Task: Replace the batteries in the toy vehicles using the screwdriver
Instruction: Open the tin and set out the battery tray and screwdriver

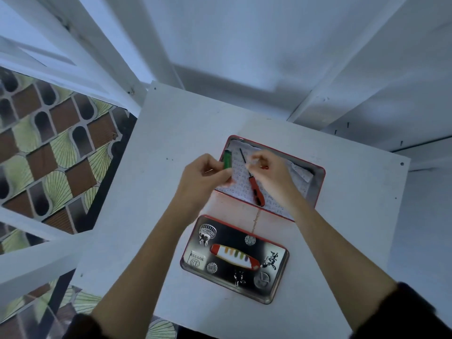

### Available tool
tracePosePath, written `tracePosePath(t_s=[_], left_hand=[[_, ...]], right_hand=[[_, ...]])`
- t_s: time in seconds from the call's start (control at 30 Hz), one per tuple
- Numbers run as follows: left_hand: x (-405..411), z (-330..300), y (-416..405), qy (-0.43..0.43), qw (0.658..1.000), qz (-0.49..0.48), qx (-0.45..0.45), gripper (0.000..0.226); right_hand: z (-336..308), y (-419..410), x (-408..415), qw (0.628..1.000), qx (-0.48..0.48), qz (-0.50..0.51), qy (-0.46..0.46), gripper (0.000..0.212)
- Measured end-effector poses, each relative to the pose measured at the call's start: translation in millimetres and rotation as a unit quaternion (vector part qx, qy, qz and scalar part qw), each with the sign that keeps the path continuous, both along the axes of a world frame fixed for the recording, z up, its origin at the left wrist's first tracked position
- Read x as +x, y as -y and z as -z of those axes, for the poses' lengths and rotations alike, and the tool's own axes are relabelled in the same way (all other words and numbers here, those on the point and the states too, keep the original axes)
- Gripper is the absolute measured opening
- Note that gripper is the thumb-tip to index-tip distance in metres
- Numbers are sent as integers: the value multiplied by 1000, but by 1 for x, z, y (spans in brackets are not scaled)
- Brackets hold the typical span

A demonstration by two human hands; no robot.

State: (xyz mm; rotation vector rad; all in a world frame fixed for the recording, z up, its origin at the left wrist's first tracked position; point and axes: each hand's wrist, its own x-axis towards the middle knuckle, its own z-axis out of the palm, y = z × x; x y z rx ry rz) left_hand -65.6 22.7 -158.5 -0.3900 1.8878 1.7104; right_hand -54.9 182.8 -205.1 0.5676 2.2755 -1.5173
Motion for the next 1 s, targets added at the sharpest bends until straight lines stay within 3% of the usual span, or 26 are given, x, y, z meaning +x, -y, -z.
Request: tracePosePath(t_s=[0.2,0.3,0.43,0.5,0.6,0.7,0.77,0.87,1.0], left_hand=[[5,-6,44,-14,999,-37,-6,22],[4,-6,53,-19,1000,2,5,46],[2,-8,57,-30,999,27,2,38],[0,-9,55,-26,1000,17,6,37],[-4,-6,41,21,999,1,47,37],[-8,2,13,46,996,66,40,18],[-12,10,-7,5,987,162,-9,9],[-24,32,-30,-130,921,333,-155,14],[-38,56,-42,-166,813,491,-265,30]], right_hand=[[31,33,-18,953,231,-198,14,69],[40,43,-20,928,305,-214,-10,67],[42,47,-21,910,349,-219,-45,49],[37,43,-18,937,289,-191,-36,48],[17,29,-7,1000,6,-17,9,43],[-5,3,8,963,-234,129,19,42],[-16,-16,16,922,-345,173,-4,48],[-27,-37,23,889,-415,195,-7,42],[-35,-51,31,912,-364,191,3,14]])
